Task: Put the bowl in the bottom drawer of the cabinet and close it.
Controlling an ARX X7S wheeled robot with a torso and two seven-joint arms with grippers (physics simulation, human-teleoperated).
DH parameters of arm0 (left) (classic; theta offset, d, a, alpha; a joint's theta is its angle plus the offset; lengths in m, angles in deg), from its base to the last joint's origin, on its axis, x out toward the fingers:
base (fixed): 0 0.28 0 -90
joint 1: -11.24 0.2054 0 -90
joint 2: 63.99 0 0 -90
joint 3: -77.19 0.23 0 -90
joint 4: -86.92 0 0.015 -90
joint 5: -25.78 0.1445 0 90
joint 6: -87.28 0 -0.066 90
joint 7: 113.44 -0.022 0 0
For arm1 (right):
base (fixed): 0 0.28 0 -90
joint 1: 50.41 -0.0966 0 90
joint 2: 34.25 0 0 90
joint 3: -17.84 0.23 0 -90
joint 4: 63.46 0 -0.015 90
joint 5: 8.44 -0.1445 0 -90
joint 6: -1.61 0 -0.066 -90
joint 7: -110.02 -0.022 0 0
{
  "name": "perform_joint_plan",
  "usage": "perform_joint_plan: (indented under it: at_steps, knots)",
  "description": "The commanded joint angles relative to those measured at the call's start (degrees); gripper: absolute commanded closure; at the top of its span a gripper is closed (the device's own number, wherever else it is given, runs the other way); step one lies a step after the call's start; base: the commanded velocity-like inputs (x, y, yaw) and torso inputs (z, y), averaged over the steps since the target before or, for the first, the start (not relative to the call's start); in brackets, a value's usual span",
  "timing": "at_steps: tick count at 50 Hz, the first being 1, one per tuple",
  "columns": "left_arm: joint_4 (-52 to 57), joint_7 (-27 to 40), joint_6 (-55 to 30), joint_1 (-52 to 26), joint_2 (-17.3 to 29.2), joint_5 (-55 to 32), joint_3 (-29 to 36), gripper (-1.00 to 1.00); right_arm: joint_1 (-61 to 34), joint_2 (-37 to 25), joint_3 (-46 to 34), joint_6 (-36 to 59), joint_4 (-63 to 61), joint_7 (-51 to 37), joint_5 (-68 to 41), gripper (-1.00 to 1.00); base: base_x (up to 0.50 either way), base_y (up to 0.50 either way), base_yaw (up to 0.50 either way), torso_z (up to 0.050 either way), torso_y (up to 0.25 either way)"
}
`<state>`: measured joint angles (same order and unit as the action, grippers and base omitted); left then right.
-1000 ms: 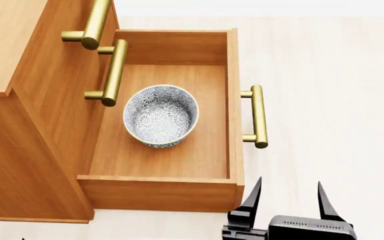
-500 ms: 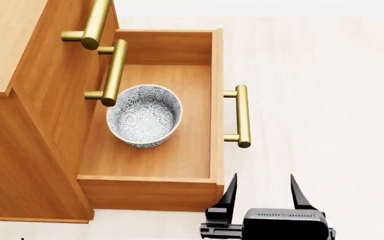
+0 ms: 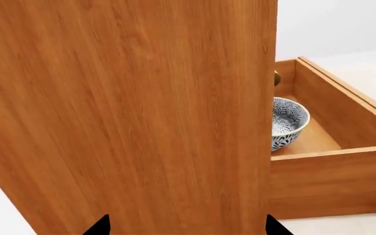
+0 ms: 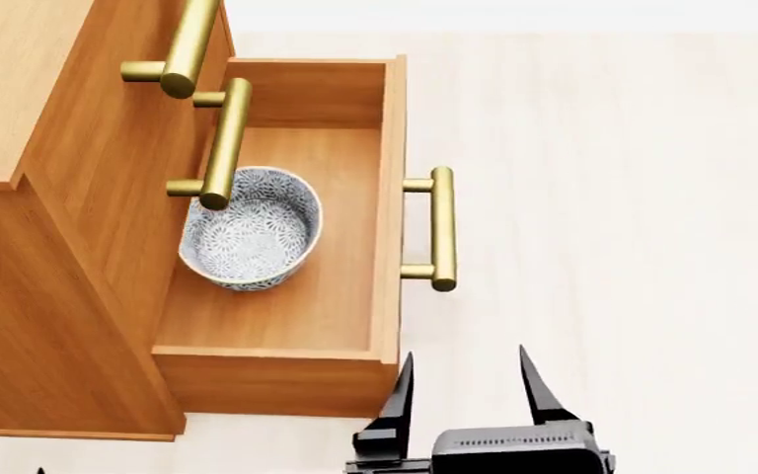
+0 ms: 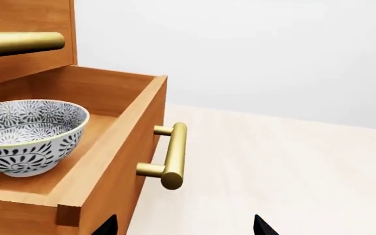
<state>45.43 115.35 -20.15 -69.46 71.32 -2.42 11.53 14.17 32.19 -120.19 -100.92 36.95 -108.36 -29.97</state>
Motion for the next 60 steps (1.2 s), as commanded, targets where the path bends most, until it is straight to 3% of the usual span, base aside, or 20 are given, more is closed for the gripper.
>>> perform_joint_plan:
  at_steps: [1,60]
  knots:
    - [2.70,-2.63,1.68,1.12,-1.22,-1.91,-2.24,-1.00,0.22,2.47,-0.82,1.51,-1.16,3.55,1.15,-1.00,0.00,0.00,0.00,0.000,0.000]
    - [3.18,-1.83,2.70,1.64,-0.13,-2.58,-2.88,-1.00,-5.35,9.55,-6.18,5.38,1.19,7.31,3.14,-1.00,0.00,0.00,0.00,0.000,0.000]
